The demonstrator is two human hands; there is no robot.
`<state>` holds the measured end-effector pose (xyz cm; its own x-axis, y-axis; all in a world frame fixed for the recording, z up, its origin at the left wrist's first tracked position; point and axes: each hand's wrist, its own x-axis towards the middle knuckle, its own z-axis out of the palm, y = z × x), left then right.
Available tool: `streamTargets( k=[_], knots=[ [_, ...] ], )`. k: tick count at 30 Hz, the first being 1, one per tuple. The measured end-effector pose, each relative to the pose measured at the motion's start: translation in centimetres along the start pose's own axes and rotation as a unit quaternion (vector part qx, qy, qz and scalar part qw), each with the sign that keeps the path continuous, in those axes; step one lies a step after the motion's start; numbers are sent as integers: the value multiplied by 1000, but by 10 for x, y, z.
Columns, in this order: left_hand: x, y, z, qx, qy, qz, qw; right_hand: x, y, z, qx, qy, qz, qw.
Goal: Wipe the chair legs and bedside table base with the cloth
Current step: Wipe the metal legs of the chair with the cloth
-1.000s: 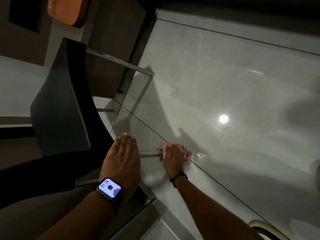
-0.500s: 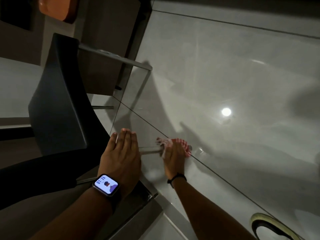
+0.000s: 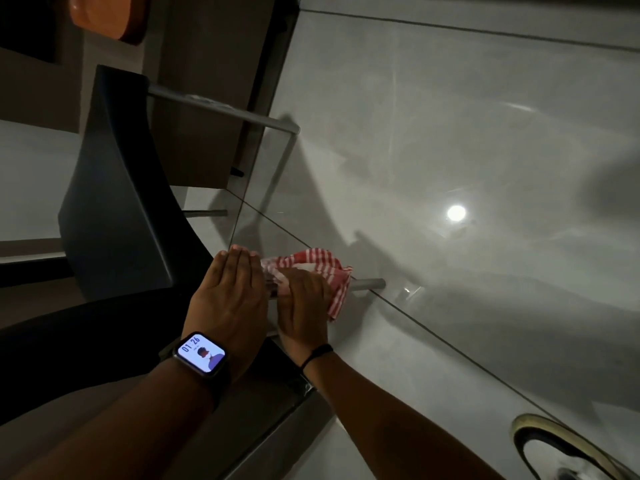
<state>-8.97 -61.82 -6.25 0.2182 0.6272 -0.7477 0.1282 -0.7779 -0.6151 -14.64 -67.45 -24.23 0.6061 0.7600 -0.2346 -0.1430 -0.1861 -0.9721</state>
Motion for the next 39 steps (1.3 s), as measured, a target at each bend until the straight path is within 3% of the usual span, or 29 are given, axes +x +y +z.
streamTargets(
  k=[8, 12, 17, 21, 26, 32, 36, 39],
  knots=[
    [7, 2, 3, 16, -19, -1, 1000, 15, 91, -22, -58, -33, 131, 989],
    [7, 3, 0, 21, -38, 0, 999, 17, 104, -24, -12, -15, 173, 985],
    [7, 5, -2, 17, -51, -5, 999, 8, 35, -14, 82, -34, 89, 992],
    [9, 6, -6, 13, -59, -6, 998, 1, -5, 1, -15, -71, -32, 997],
    [14, 4, -3, 21, -76, -12, 997, 13, 25, -15, 1, -64, 86, 994],
    [13, 1, 1, 20, -79, 0, 997, 39, 106, -33, 16, -73, 303, 950],
    [17, 4, 2, 13, -74, -1, 997, 29, 76, -33, 103, -63, 249, 961],
    [18, 5, 2, 2, -77, -6, 997, 13, 17, -22, 81, -54, 149, 984]
  ],
)
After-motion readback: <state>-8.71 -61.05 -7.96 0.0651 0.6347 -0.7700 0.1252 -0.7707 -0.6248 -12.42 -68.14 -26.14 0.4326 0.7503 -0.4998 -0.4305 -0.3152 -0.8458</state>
